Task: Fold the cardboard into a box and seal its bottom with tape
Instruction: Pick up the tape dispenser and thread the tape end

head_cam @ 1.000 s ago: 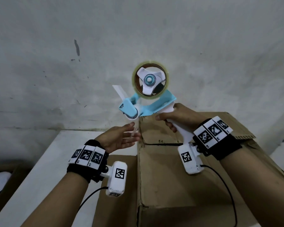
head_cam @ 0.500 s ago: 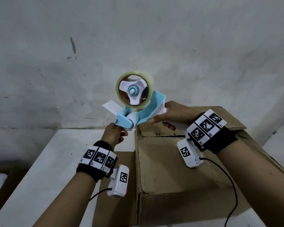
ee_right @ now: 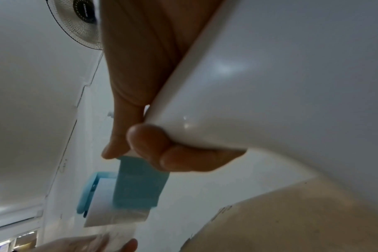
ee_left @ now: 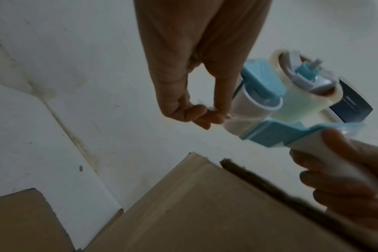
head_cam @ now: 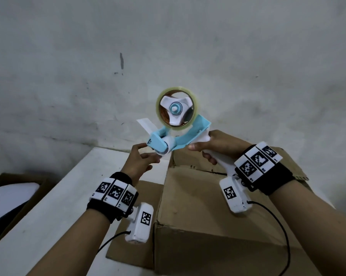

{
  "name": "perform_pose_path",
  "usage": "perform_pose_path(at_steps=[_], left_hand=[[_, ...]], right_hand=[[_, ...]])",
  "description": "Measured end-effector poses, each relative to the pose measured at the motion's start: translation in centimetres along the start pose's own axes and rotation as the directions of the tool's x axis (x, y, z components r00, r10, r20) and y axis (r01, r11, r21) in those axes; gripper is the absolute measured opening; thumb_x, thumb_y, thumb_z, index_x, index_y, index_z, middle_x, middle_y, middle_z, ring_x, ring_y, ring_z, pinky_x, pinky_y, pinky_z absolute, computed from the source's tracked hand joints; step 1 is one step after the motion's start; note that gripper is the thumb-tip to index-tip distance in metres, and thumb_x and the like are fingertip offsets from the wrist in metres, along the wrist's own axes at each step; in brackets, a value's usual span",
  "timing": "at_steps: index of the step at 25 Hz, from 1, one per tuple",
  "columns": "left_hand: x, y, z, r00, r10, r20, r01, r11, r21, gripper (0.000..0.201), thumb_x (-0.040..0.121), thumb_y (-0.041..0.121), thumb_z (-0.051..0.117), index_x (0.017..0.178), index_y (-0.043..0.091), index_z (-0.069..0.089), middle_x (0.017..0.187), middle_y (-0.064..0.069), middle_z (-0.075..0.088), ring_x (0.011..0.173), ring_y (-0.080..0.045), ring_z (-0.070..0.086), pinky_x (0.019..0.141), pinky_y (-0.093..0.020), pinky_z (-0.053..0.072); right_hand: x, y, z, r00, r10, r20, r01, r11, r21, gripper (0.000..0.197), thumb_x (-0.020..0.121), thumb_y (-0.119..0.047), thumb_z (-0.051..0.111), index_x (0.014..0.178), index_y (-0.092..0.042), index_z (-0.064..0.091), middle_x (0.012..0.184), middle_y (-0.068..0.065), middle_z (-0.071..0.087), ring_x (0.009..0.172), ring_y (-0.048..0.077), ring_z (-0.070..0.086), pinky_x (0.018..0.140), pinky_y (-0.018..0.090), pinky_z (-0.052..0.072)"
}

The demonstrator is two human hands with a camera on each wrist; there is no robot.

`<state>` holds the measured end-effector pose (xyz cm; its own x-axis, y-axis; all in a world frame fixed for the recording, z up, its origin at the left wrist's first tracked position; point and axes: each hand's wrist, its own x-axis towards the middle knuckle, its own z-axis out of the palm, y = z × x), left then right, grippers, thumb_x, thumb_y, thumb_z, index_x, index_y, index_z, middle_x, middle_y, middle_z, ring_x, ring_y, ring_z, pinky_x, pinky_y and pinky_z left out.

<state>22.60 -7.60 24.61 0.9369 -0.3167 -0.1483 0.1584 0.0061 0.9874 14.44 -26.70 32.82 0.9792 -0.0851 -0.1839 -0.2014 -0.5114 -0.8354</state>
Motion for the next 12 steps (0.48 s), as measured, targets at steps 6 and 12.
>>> perform_pose_path(at_steps=[6,12], left_hand=[[-2.1,1.2,0.9,0.99,0.096,-0.105,-0.074,0.978,0.196,0.052,0.086,0.003,0.058,0.131,0.008,0.033,0.089,-0.006,0.062,0.049,-0.002,0.062,0.056,-0.02,0.036],[-2.1,2.5,2.5,0.983,0.147,-0.11,-0.07,0.853,0.517,0.05,0.088,0.012,0.057,0.129,0.003,0.031,0.097,-0.012,0.06,0.061,-0.01,0.053,0.054,-0.021,0.036]], right_hand=[[-0.7,2.4,-1.5,0.995,0.052,0.085,-0.061,0.992,0.108,0.028,0.084,-0.03,0.065,0.083,-0.007,0.05,0.054,0.004,0.044,0.043,0.013,0.042,0.045,0.023,0.036],[-0.9,3.1,-1.9,0.992,0.028,0.12,-0.051,0.979,0.196,0.035,0.081,-0.033,0.069,0.096,-0.006,0.052,0.057,0.006,0.046,0.044,0.013,0.045,0.044,0.022,0.039]])
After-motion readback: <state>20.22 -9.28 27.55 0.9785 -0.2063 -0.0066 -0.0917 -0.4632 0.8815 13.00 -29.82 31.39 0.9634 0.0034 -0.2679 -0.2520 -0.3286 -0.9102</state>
